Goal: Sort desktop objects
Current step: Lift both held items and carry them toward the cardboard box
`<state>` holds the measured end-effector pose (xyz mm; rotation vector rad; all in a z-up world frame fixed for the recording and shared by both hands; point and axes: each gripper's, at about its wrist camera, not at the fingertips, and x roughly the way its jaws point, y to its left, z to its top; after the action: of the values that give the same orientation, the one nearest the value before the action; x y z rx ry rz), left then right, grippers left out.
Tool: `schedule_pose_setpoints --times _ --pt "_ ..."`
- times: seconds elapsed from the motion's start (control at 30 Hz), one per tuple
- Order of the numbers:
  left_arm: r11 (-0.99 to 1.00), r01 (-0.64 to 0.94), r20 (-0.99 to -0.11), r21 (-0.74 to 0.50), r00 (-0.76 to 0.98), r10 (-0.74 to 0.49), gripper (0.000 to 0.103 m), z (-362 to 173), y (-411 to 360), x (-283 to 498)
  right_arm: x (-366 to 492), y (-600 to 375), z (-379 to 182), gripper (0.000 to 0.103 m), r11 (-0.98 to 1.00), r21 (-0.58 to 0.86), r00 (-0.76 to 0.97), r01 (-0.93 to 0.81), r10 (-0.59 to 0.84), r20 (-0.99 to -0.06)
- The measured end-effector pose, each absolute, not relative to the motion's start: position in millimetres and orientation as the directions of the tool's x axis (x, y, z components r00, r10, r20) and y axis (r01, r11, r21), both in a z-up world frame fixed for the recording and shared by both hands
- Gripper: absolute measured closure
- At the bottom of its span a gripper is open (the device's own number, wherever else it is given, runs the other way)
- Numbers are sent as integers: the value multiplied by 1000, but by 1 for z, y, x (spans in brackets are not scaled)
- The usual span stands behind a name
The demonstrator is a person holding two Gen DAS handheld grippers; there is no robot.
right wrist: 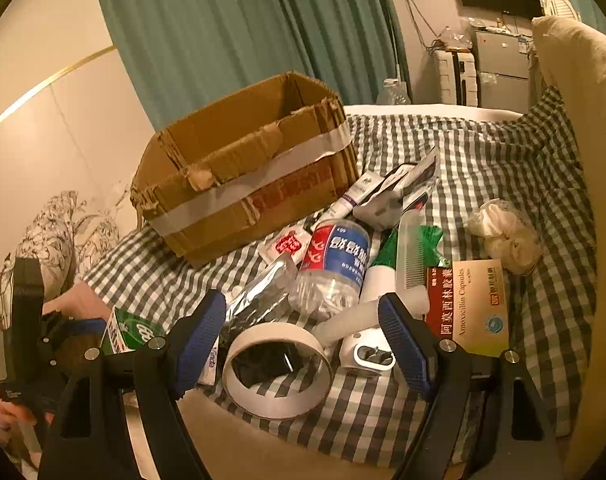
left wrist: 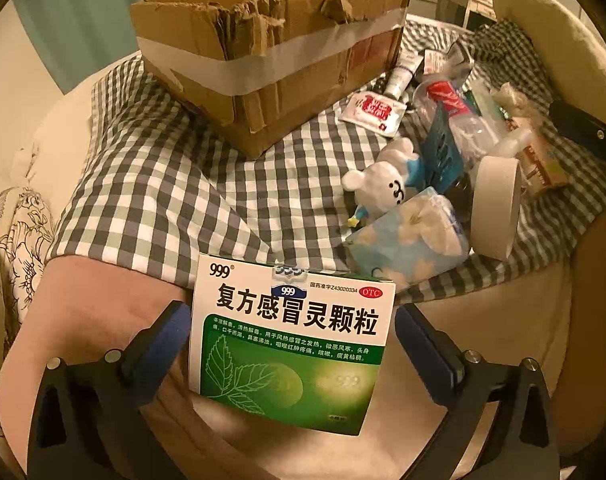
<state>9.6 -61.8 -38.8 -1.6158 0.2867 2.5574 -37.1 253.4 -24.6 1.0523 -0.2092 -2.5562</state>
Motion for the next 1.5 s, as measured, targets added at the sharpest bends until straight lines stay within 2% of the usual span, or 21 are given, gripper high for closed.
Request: schedule_pose_setpoints --times 0.1,0.23,0.3,0.37,0.47,0.6,0.63,0.87,1.0,1.13,1.3,1.5 --pt "-976 -177 -906 130 -422 -44 0 -43 -61 6 -39 245 -35 24 -921 259 -613 290 -387 -688" --pt "-973 -158 -903 169 -421 -89 0 -49 -60 -3 -41 232 -53 14 -921 246 -558 302 -380 -738" --pt "-976 -147 -900 162 -429 -85 0 -49 -60 -8 -41 225 -58 7 -917 244 -535 315 -384 -752" --pt "-983 -126 -896 138 -439 -69 0 -48 -63 -12 -43 217 -68 5 -921 233 -513 312 -369 -775" --pt "-986 -117 -894 121 -444 -57 0 -48 -66 -16 -51 208 -86 5 -931 220 -461 292 -339 -821" --pt "-985 -124 -893 121 -447 -54 0 -46 -64 -14 -54 202 -92 6 -929 203 -446 308 -330 -832" --pt "-984 -130 -893 119 -447 -49 0 -45 -64 -13 -53 201 -94 19 -929 199 -441 313 -328 -835" --pt "-983 -174 -891 61 -454 26 0 -36 -58 -4 -47 210 -83 18 -929 199 -489 313 -337 -805" --pt "-966 -251 -876 58 -476 71 0 -33 -42 4 -47 213 -77 18 -926 224 -495 305 -355 -793" --pt "-964 -241 -882 116 -472 12 0 -40 -39 1 -46 215 -75 18 -923 238 -497 301 -365 -787" --pt "-975 -220 -891 17 -446 85 0 -32 -57 -4 -45 215 -76 18 -919 254 -492 301 -378 -785" --pt "-969 -245 -947 -29 -304 105 0 -63 -55 -12 -46 213 -77 18 -917 261 -485 300 -383 -786"
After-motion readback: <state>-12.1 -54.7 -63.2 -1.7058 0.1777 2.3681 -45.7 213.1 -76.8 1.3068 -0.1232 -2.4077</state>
